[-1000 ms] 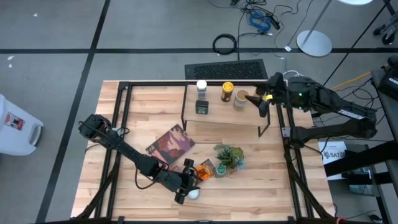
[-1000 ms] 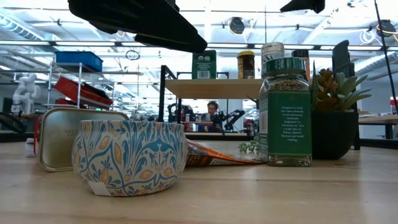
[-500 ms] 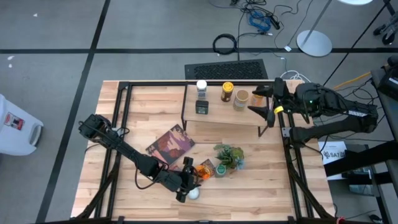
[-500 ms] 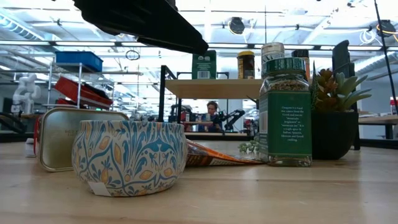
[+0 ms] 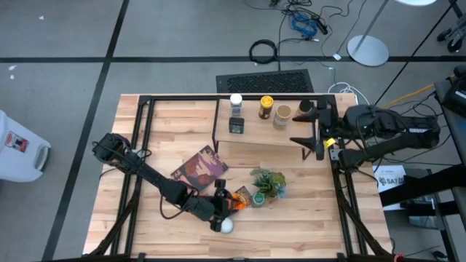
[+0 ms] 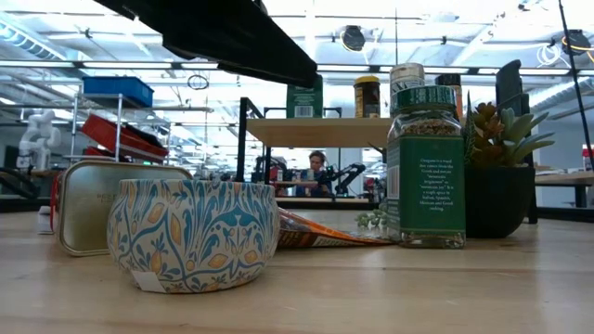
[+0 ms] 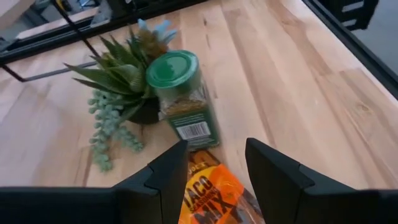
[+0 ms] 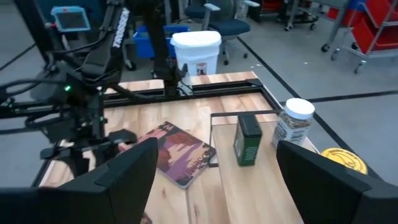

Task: Shelf spices
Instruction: Put the orange seasoning bag on the shelf

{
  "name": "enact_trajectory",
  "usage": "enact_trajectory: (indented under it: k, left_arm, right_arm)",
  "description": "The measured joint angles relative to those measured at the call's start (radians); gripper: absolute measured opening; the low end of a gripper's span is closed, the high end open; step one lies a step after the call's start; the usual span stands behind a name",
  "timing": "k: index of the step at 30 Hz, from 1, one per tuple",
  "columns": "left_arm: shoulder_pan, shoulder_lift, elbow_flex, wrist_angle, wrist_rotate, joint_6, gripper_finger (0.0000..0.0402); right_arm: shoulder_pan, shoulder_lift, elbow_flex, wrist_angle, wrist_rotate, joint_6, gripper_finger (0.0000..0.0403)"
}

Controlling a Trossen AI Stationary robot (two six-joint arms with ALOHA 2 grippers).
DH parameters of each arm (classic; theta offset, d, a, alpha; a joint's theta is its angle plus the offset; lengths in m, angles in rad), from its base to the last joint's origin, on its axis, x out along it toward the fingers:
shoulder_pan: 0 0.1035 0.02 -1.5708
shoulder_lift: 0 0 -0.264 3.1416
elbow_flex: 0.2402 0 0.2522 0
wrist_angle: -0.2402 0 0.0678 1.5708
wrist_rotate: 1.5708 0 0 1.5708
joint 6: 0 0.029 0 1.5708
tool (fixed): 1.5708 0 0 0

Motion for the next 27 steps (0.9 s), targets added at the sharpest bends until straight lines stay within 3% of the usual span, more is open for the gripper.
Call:
enact_trajectory:
  k: [27]
  left_arm:
    - [0.008,0.0,0.115,0.003,-0.23,0.065,0.0171]
  right_arm:
    - [0.128,0.025,0.0,-0.043,-0.005,-0.019,0.0315]
